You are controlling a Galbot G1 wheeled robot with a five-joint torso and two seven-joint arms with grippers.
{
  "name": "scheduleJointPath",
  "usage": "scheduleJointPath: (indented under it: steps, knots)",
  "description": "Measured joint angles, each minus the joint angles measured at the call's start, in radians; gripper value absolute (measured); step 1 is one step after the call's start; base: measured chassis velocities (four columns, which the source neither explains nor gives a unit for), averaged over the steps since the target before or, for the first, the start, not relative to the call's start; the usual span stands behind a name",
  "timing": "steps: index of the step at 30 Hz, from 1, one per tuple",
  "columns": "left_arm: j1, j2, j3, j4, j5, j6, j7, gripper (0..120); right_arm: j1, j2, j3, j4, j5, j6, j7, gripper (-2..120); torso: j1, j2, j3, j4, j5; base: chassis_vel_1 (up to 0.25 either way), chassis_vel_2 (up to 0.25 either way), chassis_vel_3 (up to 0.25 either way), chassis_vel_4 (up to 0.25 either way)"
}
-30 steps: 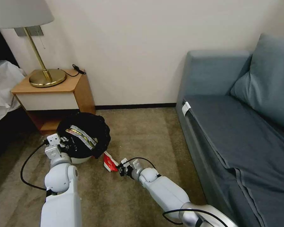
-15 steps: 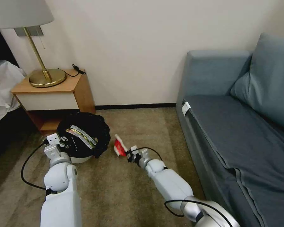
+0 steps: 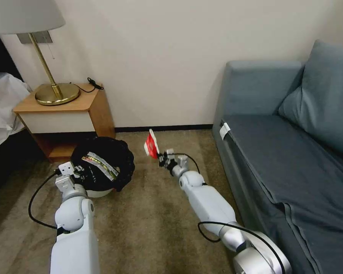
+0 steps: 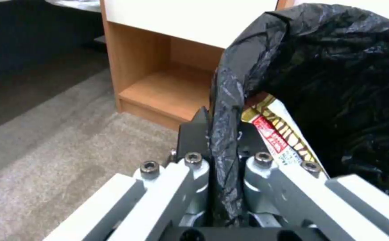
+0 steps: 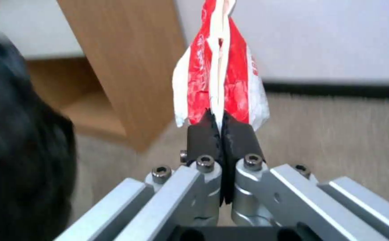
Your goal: Pick up the trash bin, then pick up the garbage on the floor and place it into the trash bin.
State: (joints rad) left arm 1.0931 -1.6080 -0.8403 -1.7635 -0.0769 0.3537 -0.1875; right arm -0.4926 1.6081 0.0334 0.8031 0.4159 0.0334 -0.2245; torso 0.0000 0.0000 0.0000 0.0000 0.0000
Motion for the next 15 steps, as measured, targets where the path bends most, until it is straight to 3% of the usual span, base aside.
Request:
scheduleJointPath:
  steps: [15]
  knots:
    - [0.006,0.000,0.009,-0.002,-0.017,-0.006,0.000,4,-0.015,0.000,-0.221,0.345,0.059,0.004,0.108,0,0.000,0.000,0.000,0.0000,-0.0002,0.000,0.000,0.000,0.000]
